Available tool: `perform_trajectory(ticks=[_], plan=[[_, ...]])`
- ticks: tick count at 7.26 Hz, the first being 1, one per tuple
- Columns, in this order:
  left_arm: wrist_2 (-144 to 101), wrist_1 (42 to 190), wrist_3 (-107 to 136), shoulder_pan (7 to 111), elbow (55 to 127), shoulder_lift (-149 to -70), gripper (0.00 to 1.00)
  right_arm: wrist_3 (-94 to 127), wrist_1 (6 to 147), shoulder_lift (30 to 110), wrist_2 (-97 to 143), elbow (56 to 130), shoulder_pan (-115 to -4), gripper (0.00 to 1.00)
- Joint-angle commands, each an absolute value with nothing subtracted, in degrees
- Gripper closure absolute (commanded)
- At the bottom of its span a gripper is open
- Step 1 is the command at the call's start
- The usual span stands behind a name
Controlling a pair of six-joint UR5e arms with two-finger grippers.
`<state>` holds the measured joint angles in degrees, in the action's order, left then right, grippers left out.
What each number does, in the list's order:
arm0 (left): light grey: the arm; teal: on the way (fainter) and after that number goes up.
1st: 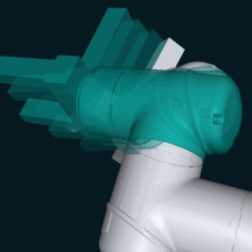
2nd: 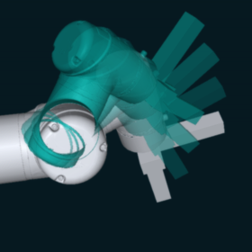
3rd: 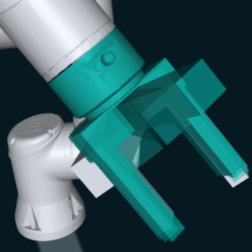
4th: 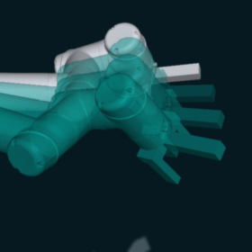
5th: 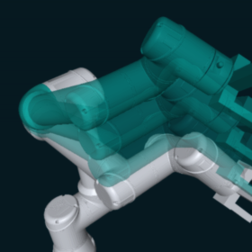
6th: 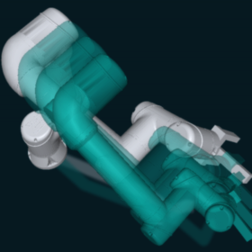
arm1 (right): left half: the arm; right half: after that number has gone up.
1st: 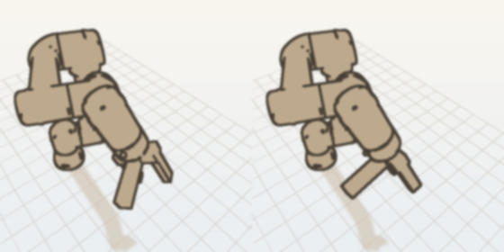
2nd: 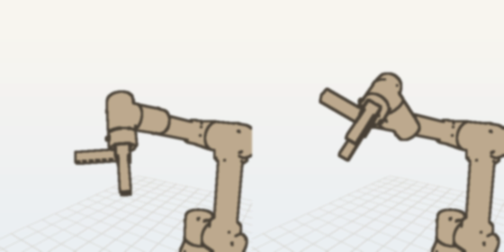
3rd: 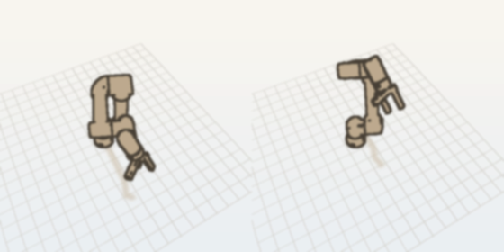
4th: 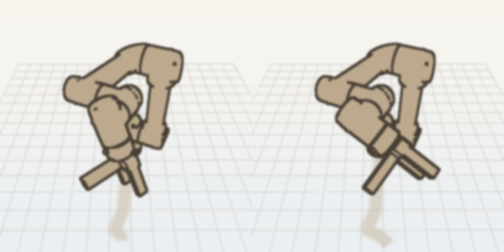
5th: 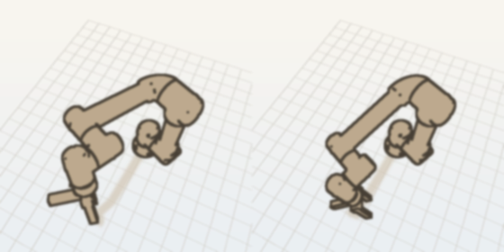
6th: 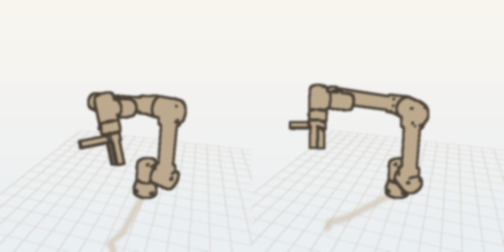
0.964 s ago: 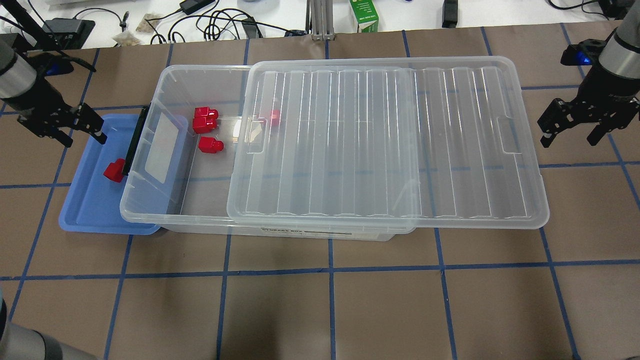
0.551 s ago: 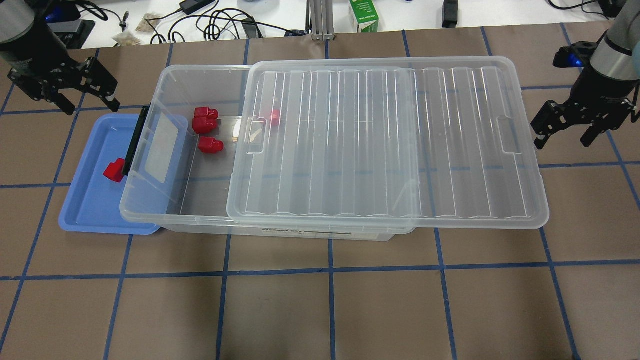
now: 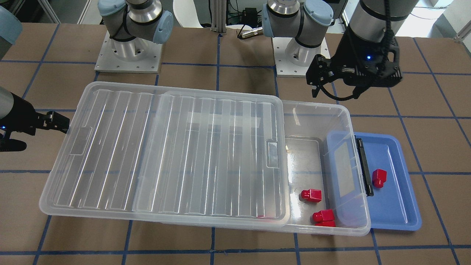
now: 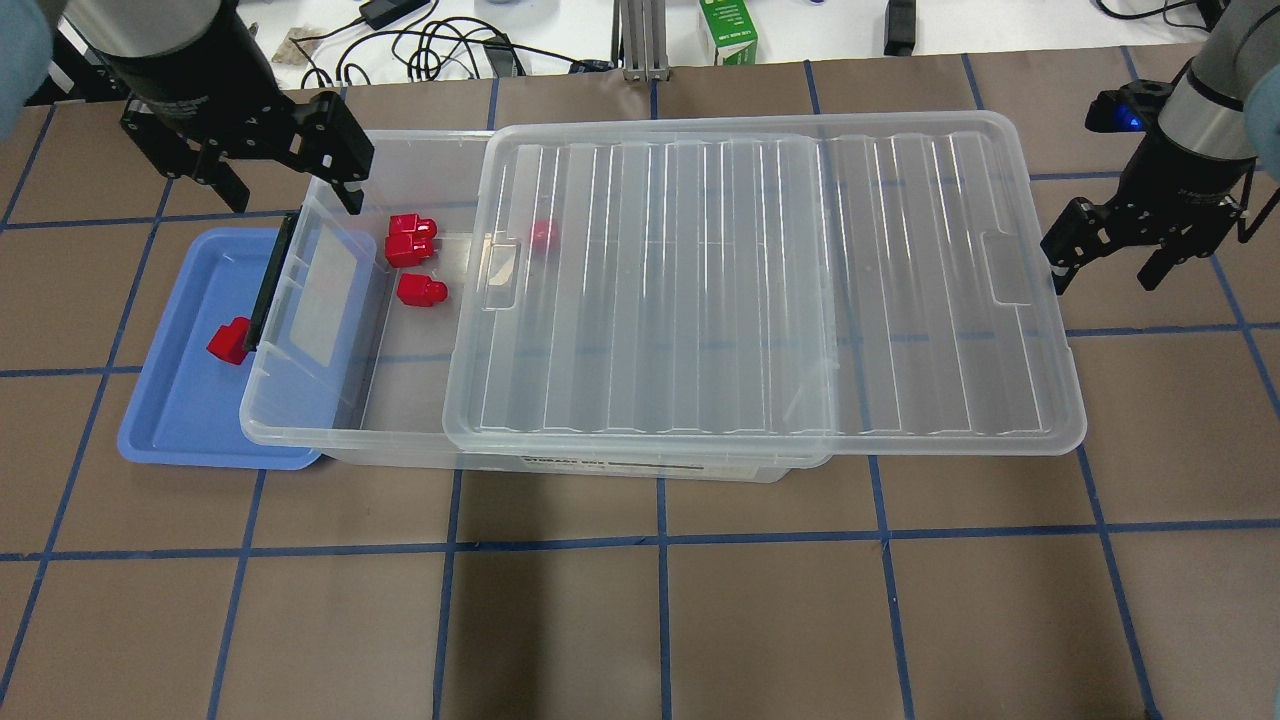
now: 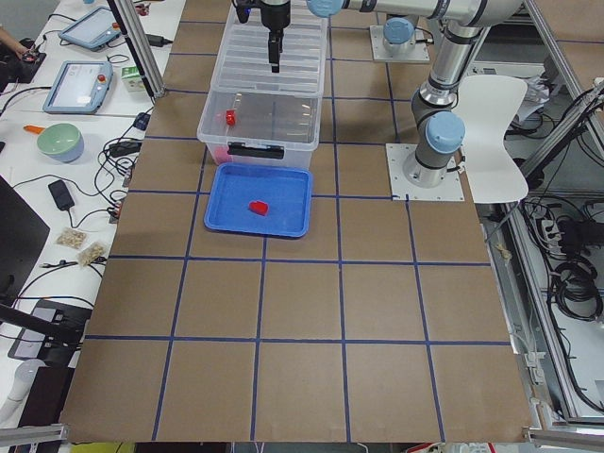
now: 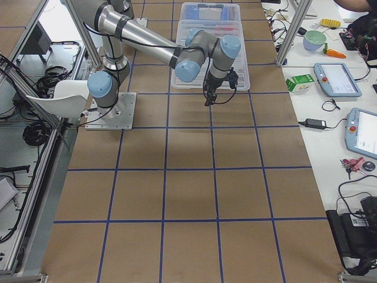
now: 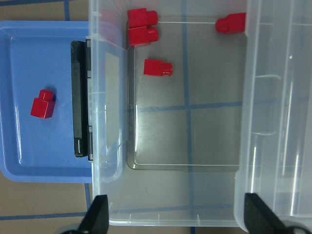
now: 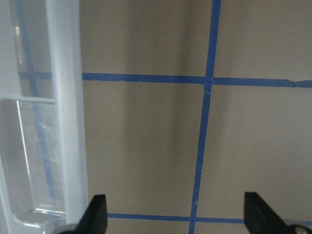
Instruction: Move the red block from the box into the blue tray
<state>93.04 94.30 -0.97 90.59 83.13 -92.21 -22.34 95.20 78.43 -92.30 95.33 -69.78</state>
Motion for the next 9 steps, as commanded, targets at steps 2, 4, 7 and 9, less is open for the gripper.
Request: perform_trajectory(ticks=[2,4,7,9], plan=[[93.3,93.3,3.8,93.1,86.2,-91.6,0.03,-17.2,96.9,78.1,-92.2,95.3,-74.3,0.00],[92.7,92.3,3.6,92.7,87.5,-91.1,0.03,-14.8,96.9,78.0,-92.1,95.4,-76.3,0.00],[92.6,91.6,3.7,92.7,87.6,-91.1,0.03,-8.2,98.7,77.3,-92.1,95.3,-81.5,0.00],[92.7,91.6,3.8,92.6,87.5,-91.1,0.00,-4.1,99.4,76.8,-92.0,95.3,-84.6,0.00]])
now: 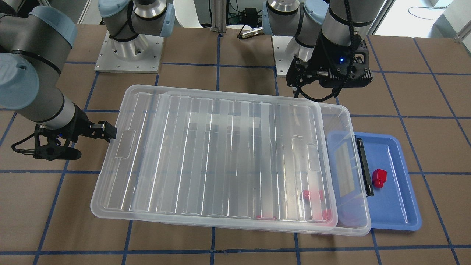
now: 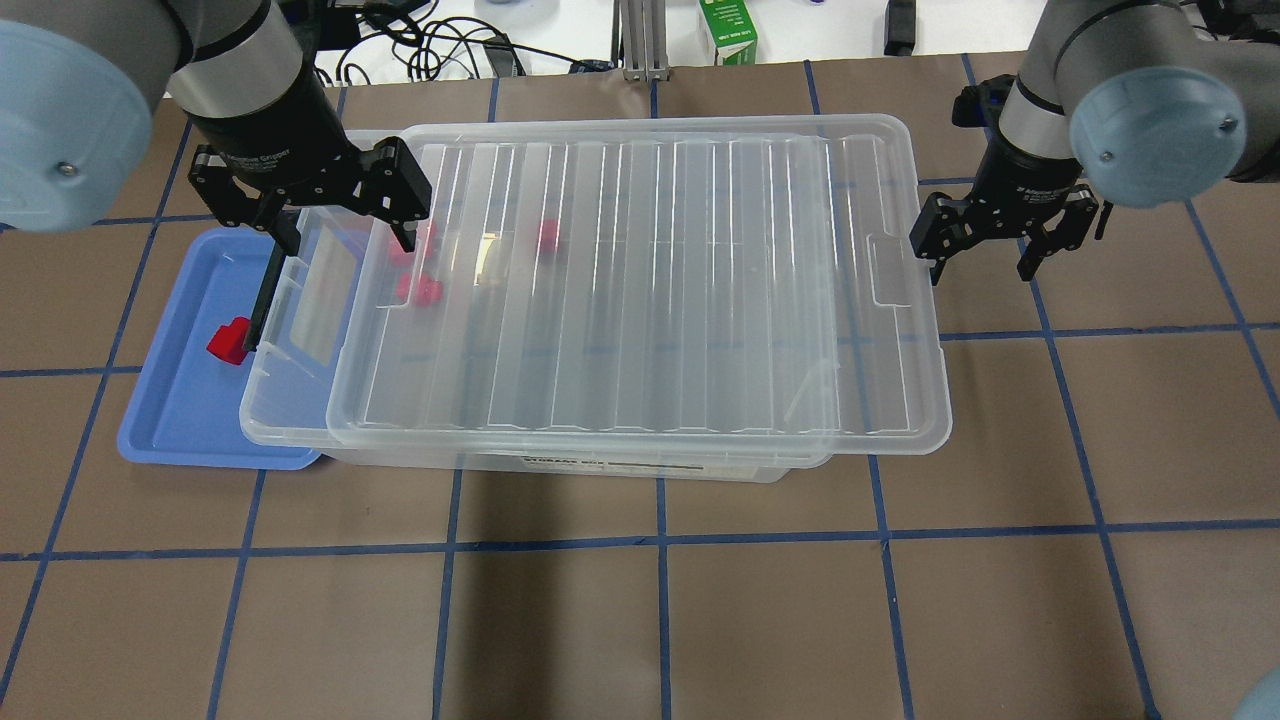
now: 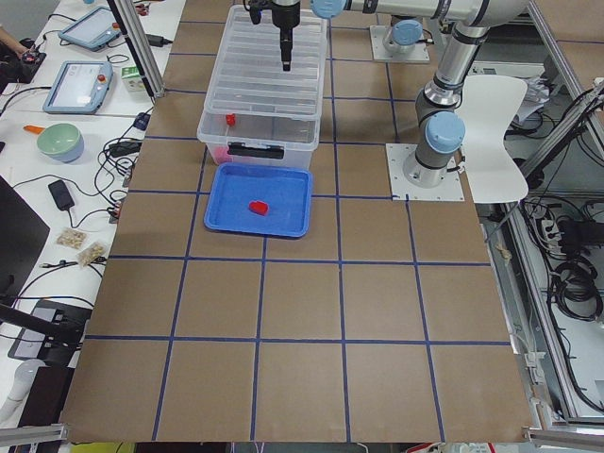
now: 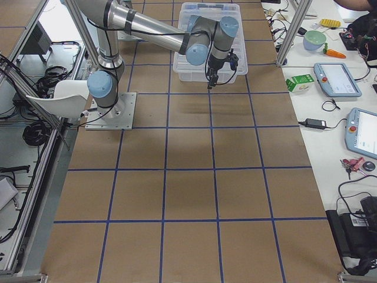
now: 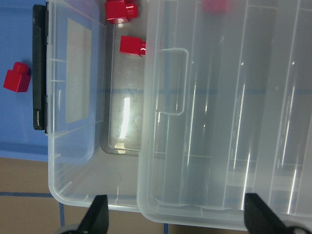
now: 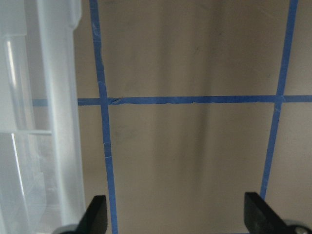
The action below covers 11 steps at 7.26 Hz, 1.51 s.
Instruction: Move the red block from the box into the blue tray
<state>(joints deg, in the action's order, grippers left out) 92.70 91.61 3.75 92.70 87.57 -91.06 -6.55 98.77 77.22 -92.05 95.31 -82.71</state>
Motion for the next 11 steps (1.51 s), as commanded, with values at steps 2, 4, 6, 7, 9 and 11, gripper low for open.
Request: perform_trajectory(ticks=[2,4,6,7,9,11], plan=[[92.6,91.3,4.2,92.6,87.5,-91.1,0.00,-2.6,99.5,76.6,-91.8,95.3,-86.1,0.00],[92.7,90.9,4.0,92.6,87.5,-91.0,0.00,-2.5,99.5,76.6,-91.1,95.3,-86.4,0.00],[92.7,91.0,3.3,91.6,87.6,-90.4,0.00,-2.5,99.5,76.6,-90.0,95.4,-86.4,0.00],[92.8,91.0,3.5,91.8,88.0,-90.4,0.00,-2.5,99.5,76.6,-90.0,95.4,-86.4,0.00],[93.0,90.6,3.4,91.7,88.2,-90.3,0.00,-3.0,100.3,76.6,-90.1,94.8,-86.3,0.00],[90.5,90.4,3.4,91.1,88.2,-90.3,0.00,-2.8,100.2,77.5,-90.3,92.3,-86.2,0.00]])
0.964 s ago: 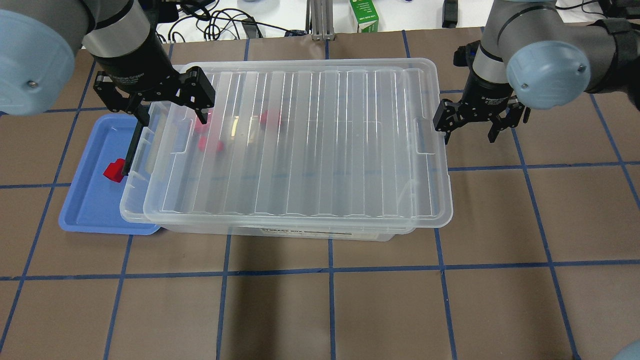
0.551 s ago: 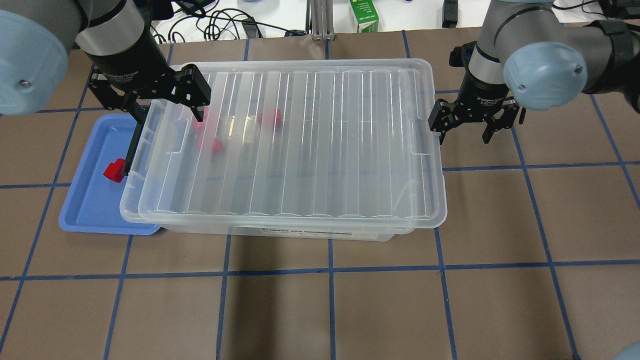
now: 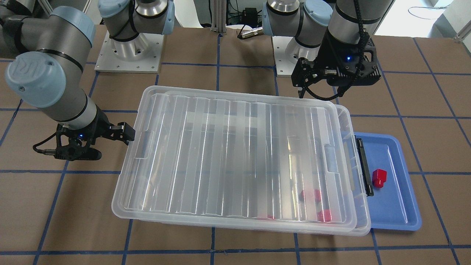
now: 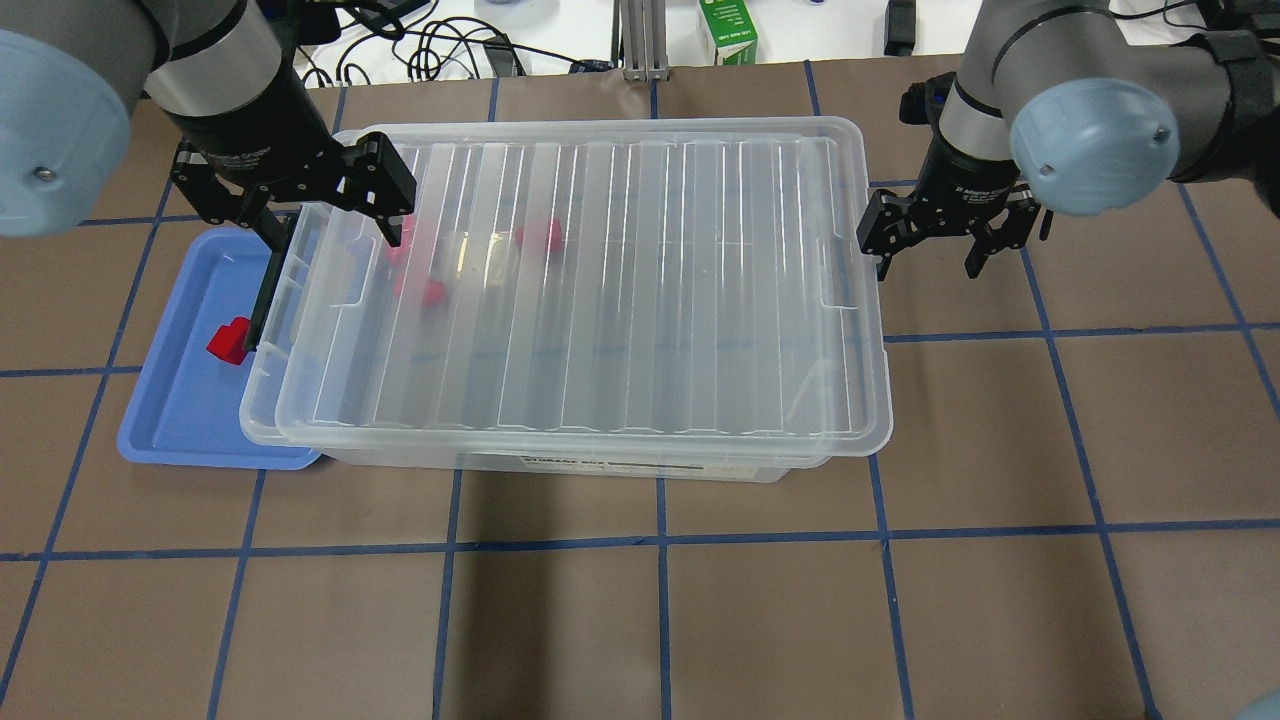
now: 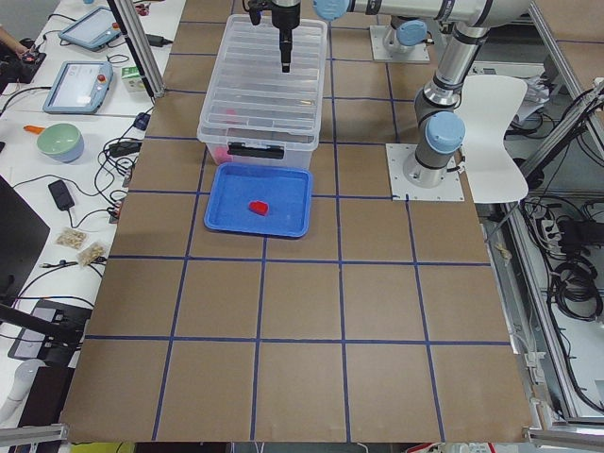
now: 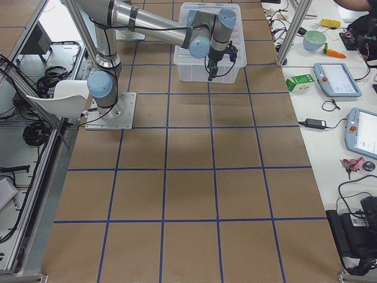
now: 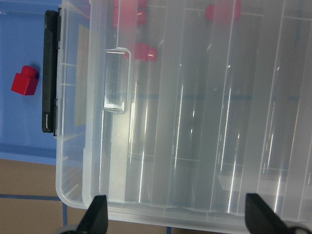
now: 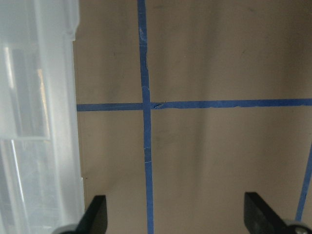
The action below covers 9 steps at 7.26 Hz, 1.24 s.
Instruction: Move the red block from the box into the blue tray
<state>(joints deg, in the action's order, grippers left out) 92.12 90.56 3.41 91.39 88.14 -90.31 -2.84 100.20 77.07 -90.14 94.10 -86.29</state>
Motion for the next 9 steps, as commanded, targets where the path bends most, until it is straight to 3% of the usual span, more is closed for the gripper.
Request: perform_trajectory(ticks=[1,3,9], plan=[[90.5,90.4,3.4,91.2,88.1,-90.3,0.00,-2.9,99.2,77.5,-90.4,88.2,-86.2,0.00],[91.0,90.4,3.4,91.2,88.1,-90.3,0.00,-2.6,91.3,78.3,-90.3,82.4,-86.8,0.00],[91.0,90.4,3.4,91.2,87.9,-90.3,0.00,-3.2,91.3,82.2,-90.8,82.2,-89.5,0.00]])
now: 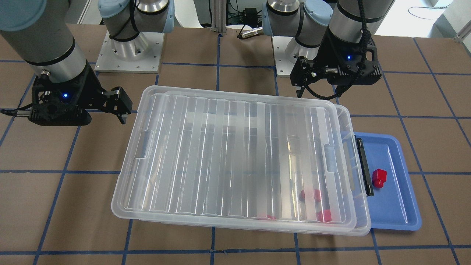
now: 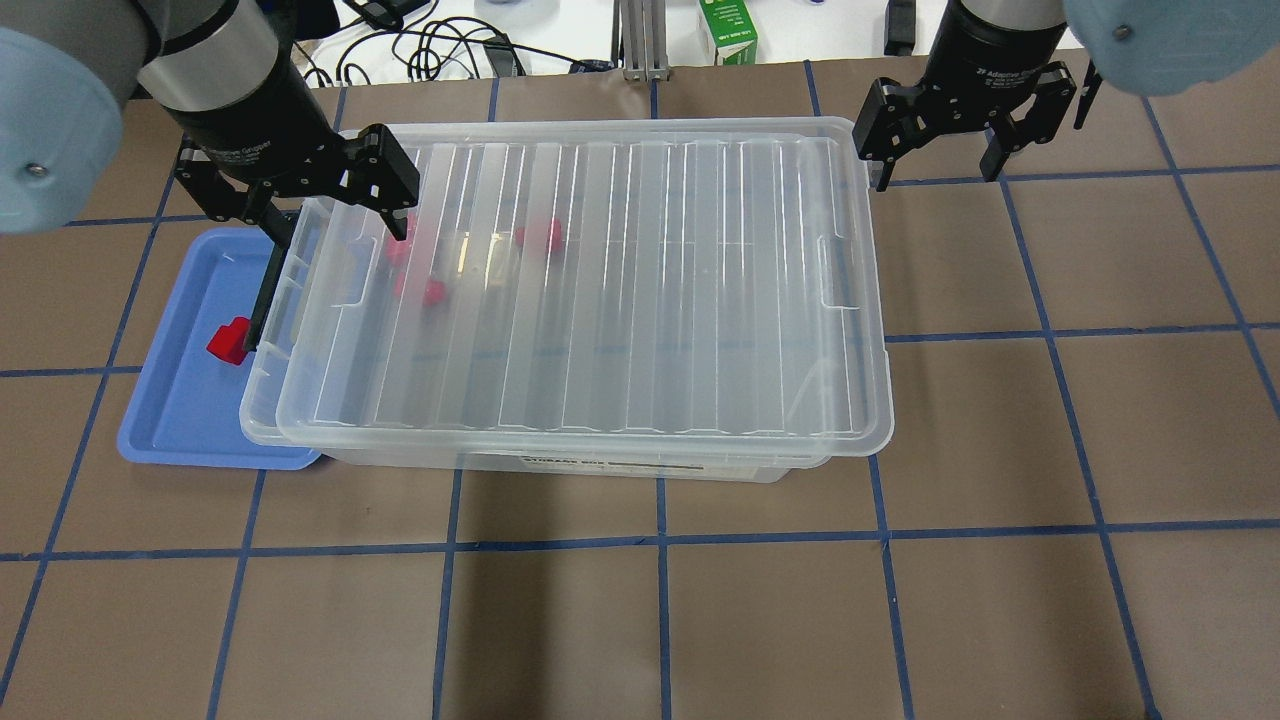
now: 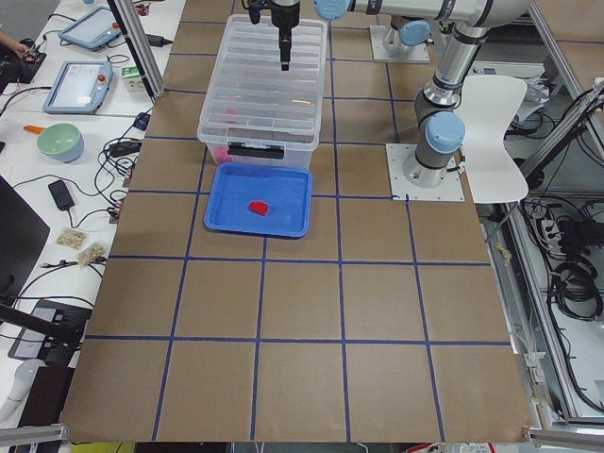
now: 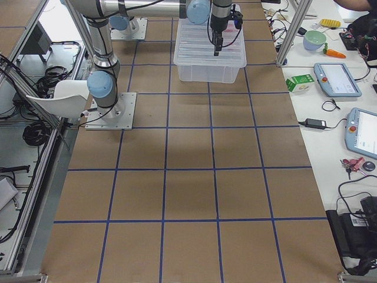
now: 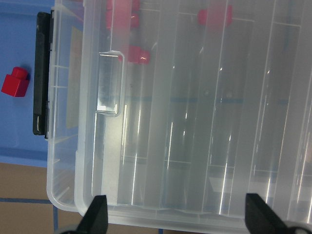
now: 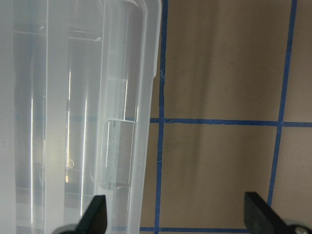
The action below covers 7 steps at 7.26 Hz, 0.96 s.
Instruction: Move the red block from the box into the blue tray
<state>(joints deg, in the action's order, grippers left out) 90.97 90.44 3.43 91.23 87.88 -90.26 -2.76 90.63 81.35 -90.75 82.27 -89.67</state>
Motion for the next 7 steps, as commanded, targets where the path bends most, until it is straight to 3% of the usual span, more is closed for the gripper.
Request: perform_trajectory(ticks=[1,7], plan=[[91.0,90.4,3.4,91.2,87.9,-90.3,0.00,-2.6,90.9,82.4,-91.1,82.4,-89.4,0.00],[91.0,90.4,3.5,91.2,87.9,-90.3,0.00,-2.6,89.3,86.0,-91.1,85.8,-89.3,0.00]])
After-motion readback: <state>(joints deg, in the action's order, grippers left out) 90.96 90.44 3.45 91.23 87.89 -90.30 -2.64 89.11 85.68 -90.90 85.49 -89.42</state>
